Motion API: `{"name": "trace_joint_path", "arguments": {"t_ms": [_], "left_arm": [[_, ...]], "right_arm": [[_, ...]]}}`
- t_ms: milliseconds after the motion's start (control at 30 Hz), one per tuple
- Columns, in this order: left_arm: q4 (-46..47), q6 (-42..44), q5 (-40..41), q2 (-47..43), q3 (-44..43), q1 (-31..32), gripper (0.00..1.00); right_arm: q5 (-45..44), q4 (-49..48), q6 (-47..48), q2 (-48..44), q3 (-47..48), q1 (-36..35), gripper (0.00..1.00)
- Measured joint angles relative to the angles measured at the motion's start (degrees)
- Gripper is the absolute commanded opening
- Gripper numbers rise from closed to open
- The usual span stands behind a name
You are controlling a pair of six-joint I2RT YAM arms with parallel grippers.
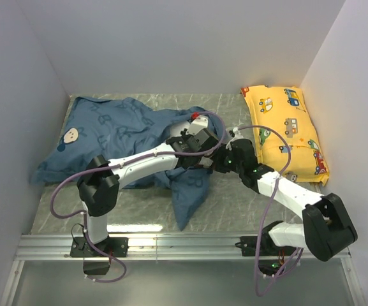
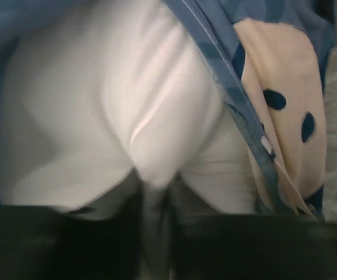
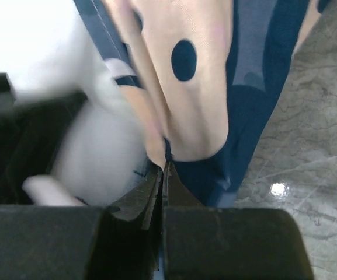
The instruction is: Remove the pillowcase from the pillow
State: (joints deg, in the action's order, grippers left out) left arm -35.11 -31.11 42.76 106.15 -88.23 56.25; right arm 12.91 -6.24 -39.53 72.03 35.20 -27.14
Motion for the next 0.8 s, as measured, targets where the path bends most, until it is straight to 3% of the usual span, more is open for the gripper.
{"name": "trace_joint_path", "arguments": {"t_ms": [33, 367, 800], "left_arm": [[0.15, 0.35, -0.09, 0.70, -0.59, -0.66, 0.00], [-2.56, 2.21, -6.14, 2.84, -7.15, -4.79, 0.00], [-9.38, 1.95, -24.41, 2.89, -16.72, -16.17, 0.00]], "right_arm": [[0.02, 0.04, 0.04, -0.48, 0.00, 0.00, 0.00], [-1.22, 0.28, 1.01, -4.83, -0.26, -0.11, 0.00], [-6.80, -7.56, -2.05, -8.66, -8.24, -0.57, 0.00]]}}
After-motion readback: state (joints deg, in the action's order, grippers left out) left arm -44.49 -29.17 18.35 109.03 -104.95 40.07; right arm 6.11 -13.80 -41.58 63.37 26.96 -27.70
